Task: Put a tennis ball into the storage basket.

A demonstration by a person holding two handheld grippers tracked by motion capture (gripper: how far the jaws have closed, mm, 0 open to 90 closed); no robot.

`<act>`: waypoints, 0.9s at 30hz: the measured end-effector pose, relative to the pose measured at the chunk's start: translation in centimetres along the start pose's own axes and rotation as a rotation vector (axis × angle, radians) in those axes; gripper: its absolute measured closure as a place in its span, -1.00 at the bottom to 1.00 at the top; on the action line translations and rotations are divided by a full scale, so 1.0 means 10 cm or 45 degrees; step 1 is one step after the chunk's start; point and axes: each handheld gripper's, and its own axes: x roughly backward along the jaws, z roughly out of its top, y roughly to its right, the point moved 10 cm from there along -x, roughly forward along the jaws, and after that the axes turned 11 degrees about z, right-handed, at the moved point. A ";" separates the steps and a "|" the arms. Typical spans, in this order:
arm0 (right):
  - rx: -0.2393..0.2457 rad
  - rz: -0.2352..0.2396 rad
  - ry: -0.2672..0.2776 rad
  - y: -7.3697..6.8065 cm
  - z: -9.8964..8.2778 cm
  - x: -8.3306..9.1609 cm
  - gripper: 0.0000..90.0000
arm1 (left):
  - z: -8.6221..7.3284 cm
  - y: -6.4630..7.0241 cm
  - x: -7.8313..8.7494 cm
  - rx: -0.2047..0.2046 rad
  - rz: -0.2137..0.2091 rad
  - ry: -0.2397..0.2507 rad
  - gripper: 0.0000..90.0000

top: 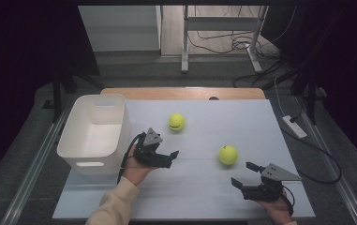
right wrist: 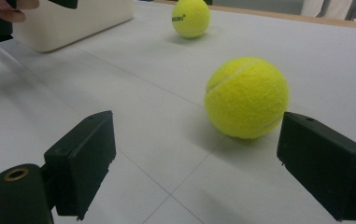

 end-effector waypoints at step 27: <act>0.000 -0.003 -0.006 0.00 -0.01 0.00 -0.74 | 0.19 -0.11 -0.13 -0.012 0.024 -0.038 -0.86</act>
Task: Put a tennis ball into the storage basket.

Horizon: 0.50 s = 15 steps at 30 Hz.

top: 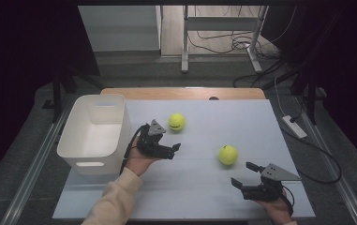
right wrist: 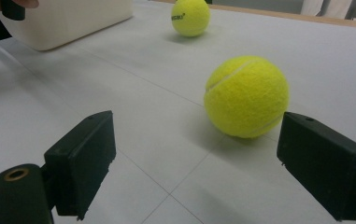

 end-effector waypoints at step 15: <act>0.001 0.000 -0.003 0.01 -0.01 0.00 -0.74 | 0.09 -0.05 -0.07 -0.002 0.014 -0.019 -0.87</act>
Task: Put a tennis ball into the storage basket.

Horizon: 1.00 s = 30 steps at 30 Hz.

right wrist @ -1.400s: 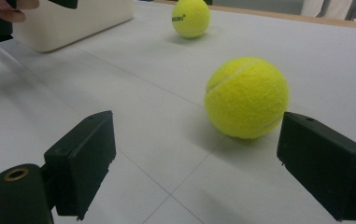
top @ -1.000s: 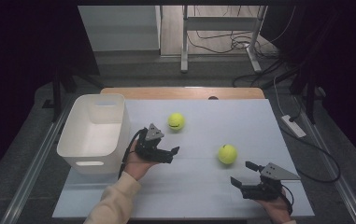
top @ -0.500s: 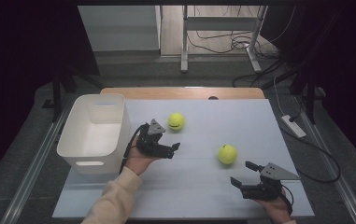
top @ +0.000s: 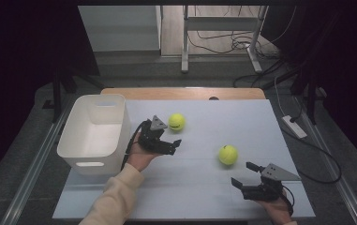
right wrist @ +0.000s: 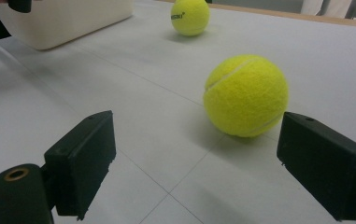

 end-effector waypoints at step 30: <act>-0.014 0.013 0.004 0.07 0.00 -0.03 -0.74 | 0.03 -0.22 -0.41 0.038 0.043 -0.099 -0.89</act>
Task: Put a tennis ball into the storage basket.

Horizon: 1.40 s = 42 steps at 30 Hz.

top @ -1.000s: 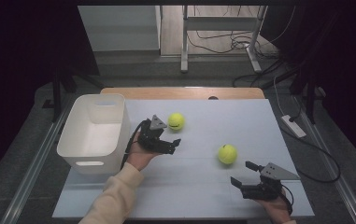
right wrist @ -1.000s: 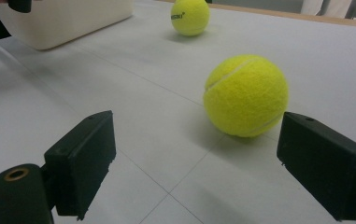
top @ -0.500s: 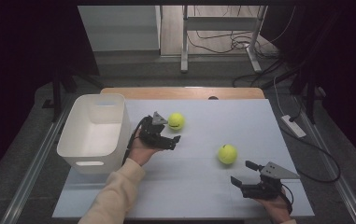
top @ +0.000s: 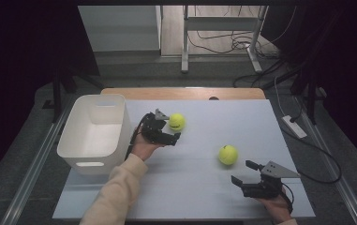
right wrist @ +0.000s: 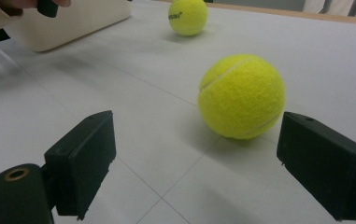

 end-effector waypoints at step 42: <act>-0.001 -0.005 -0.009 -0.01 -0.03 0.01 -0.74 | 0.19 -0.12 -0.44 0.042 -0.011 -0.057 -0.88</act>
